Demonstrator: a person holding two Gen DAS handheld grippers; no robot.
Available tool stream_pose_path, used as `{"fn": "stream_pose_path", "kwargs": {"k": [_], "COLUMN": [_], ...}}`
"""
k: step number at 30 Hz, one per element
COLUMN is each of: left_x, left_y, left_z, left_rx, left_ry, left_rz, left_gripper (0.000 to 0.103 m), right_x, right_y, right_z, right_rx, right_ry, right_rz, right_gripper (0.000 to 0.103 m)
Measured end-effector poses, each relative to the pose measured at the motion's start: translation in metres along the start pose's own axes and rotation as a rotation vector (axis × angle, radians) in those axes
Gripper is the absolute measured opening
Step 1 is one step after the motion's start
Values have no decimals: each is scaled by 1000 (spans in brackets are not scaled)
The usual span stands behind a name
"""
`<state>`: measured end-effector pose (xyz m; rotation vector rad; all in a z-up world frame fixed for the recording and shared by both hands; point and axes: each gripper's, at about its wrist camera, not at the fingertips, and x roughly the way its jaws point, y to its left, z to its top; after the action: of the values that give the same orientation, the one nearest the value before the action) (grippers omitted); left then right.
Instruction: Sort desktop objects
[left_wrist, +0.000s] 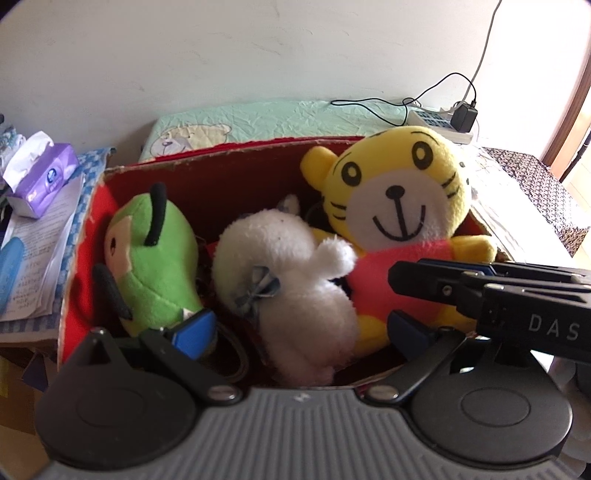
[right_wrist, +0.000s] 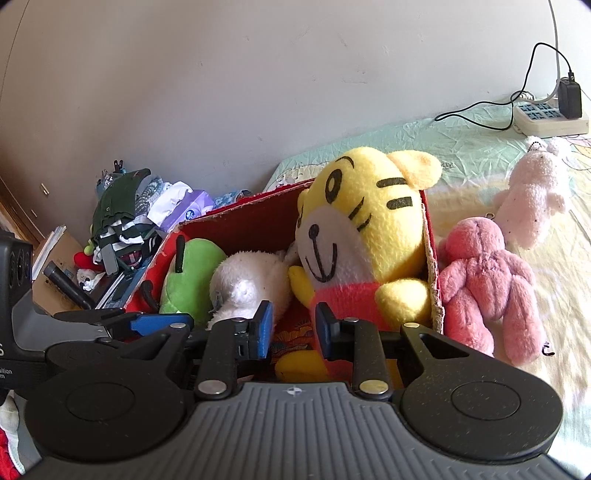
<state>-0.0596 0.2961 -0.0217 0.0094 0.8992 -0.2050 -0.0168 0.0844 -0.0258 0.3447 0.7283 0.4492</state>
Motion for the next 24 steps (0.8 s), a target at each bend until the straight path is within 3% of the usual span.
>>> {"fn": "stream_pose_path", "kwargs": {"k": [13, 24], "left_x": [-3, -13], "left_y": [-7, -23], "left_z": [-3, -14], "left_rx": [-21, -109], "left_ry": [-5, -61], "left_rz": [68, 232], "left_gripper": [100, 100], "right_x": [-6, -10], "right_y": [-5, -16], "right_z": [-5, -2], "right_rx": [-1, -16], "right_ry": [-54, -18], "right_rz": [63, 204], "right_gripper": [26, 24]}}
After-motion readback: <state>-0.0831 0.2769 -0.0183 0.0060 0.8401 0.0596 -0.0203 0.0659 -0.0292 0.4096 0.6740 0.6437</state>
